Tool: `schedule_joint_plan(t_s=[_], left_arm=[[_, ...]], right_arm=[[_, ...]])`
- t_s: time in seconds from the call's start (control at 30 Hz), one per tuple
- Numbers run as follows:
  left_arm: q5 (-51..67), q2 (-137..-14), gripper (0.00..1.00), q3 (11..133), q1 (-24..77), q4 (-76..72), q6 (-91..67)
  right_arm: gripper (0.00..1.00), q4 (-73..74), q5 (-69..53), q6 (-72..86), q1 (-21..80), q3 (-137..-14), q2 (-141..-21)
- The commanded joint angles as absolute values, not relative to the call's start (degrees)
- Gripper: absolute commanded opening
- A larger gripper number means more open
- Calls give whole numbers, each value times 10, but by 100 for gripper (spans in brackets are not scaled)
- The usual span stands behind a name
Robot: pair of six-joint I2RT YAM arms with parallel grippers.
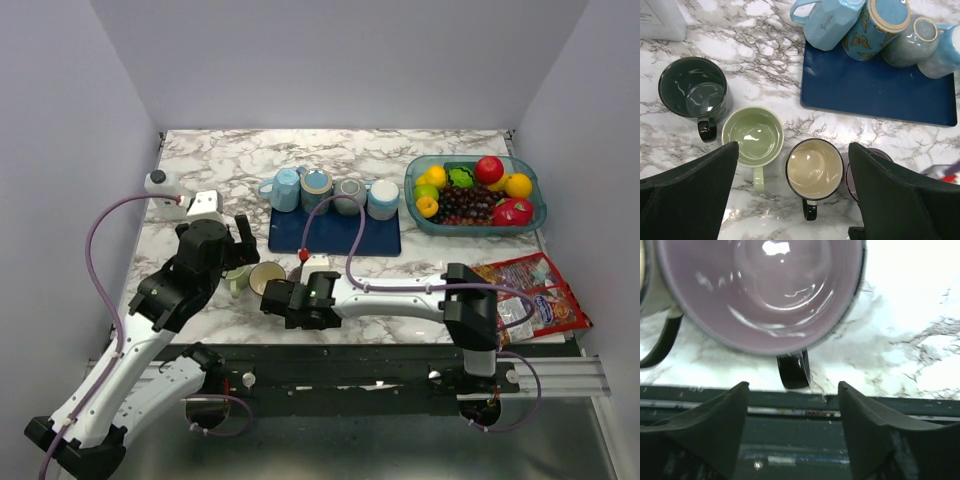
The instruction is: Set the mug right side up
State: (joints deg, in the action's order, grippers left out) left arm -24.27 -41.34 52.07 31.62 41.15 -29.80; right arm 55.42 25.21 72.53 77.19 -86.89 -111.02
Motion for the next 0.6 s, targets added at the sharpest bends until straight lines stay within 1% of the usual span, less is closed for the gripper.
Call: schedule_joint_plan(t_s=[0.0, 0.13, 0.17, 0.33, 0.37, 0.4, 0.43, 0.5, 0.57], left_arm=[[-213, -453, 99, 545, 313, 388, -275], [-194, -518, 99, 584, 308, 371, -226], [-172, -531, 99, 592, 305, 363, -209], [-87, -609, 99, 611, 277, 320, -55], [-66, -620, 99, 612, 260, 310, -4], [-14, -633, 99, 614, 254, 308, 30], [0, -657, 99, 617, 247, 304, 52], [74, -686, 99, 642, 230, 301, 91], [94, -736, 99, 670, 220, 280, 105]], right_arm=[[84, 525, 291, 706, 781, -831, -1022], [89, 490, 304, 662, 781, -781, -915], [89, 489, 313, 657, 780, -761, -894], [91, 468, 328, 630, 780, -696, -785], [90, 458, 330, 628, 780, -687, -770], [91, 454, 333, 621, 780, -668, -741], [90, 453, 338, 620, 780, -661, -729], [91, 449, 351, 613, 776, -649, -701], [91, 449, 338, 601, 758, -640, -688]])
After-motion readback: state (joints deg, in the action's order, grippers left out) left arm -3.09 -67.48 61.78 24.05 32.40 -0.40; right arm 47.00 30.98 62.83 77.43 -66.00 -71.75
